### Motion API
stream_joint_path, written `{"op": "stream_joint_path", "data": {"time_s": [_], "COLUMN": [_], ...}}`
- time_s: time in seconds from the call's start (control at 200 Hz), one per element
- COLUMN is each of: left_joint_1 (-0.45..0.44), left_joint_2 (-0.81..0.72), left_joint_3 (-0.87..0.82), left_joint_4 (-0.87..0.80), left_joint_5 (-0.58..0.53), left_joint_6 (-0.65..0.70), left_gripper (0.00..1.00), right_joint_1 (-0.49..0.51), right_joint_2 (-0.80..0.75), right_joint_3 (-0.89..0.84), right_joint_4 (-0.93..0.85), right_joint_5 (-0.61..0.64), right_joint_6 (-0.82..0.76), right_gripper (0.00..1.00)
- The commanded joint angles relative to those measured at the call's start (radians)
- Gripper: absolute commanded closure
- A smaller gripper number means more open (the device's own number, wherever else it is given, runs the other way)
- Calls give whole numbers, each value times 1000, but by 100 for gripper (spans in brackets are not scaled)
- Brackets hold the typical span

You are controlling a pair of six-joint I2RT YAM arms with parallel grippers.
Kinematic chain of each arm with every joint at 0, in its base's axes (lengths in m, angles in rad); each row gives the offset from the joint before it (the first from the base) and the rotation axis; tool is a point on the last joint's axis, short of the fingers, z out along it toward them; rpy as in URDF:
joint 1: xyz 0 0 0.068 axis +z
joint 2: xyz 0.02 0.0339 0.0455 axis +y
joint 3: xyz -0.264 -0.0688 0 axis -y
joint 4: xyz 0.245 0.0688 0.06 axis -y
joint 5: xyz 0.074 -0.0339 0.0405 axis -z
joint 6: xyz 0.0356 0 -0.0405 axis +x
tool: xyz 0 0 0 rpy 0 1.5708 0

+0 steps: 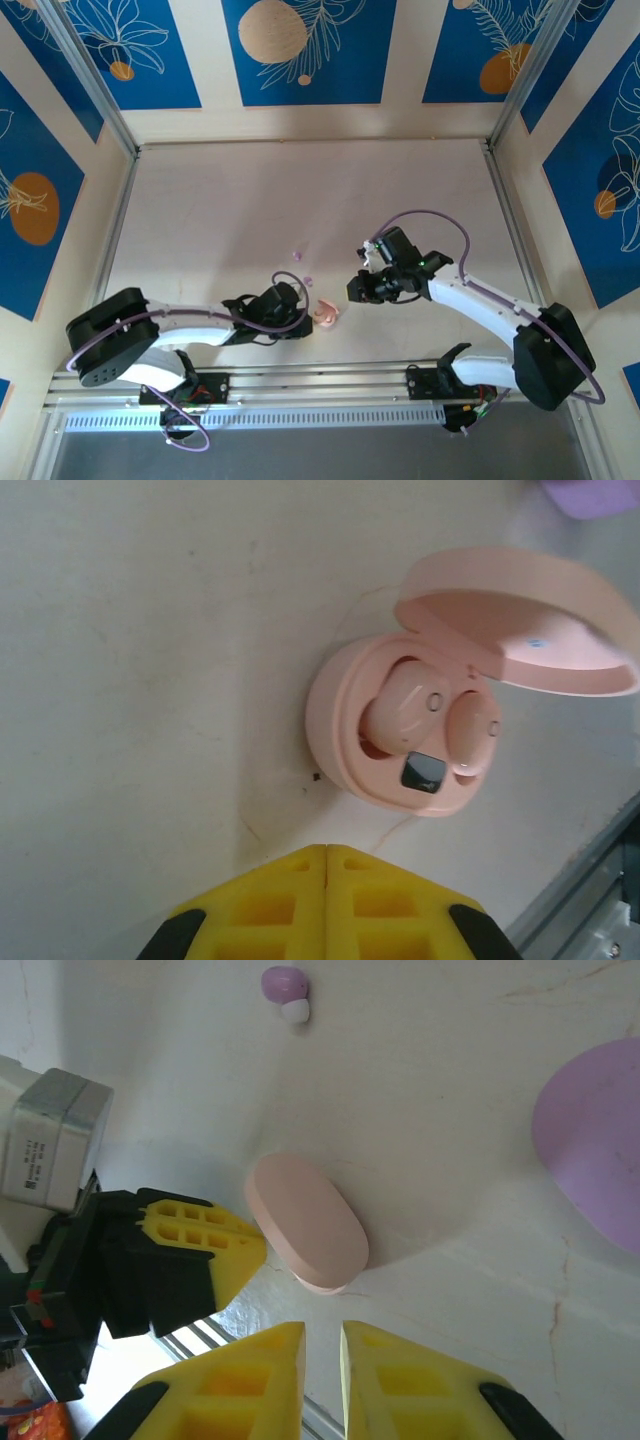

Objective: Insert the wireless bluetooth earbuds into the charging case

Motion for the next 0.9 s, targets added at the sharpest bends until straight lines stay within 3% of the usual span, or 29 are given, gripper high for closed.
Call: {"op": "stream_joint_path", "data": {"time_s": [0.0, 0.895], "left_joint_1": [-11, -11], "left_joint_2": [23, 123], "left_joint_3": [21, 22], "left_joint_4": [53, 161], "left_joint_5": [-7, -24], "left_joint_6": [-15, -2], "left_gripper": [100, 100], "right_joint_1": [-7, 23], "right_joint_2": [33, 220], "right_joint_3": [11, 78], "right_joint_4": [27, 81], "right_joint_5": [-47, -79], "right_joint_6": [-20, -32], "right_gripper": [83, 82]}}
